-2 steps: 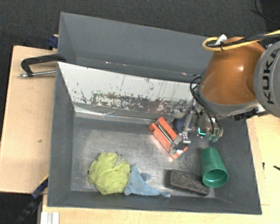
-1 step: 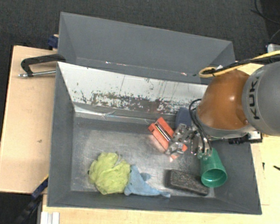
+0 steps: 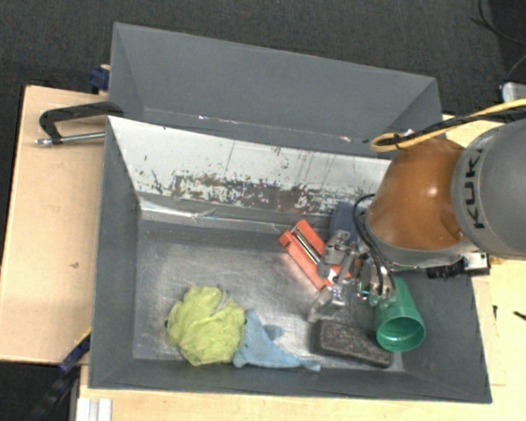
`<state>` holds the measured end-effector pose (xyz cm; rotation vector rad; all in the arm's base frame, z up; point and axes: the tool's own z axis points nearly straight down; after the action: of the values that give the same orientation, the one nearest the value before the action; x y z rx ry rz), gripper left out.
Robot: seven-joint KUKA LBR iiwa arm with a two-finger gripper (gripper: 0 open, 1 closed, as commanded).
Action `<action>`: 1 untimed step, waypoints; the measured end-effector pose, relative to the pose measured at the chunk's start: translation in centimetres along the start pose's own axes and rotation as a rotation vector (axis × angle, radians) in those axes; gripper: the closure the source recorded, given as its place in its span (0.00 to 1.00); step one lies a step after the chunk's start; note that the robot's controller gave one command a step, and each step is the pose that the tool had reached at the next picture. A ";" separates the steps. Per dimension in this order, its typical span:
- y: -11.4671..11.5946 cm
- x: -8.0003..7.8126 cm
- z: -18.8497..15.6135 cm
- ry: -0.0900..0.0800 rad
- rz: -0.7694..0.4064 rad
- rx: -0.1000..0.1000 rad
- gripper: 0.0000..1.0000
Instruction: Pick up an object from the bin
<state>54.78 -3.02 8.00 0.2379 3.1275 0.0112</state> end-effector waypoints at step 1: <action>0.0 0.0 0.0 -0.001 0.000 0.000 0.00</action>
Offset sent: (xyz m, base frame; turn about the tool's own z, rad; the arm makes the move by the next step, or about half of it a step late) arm 0.0000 0.0000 0.0000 0.0000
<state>54.79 -3.02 8.00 0.2378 3.1269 0.0112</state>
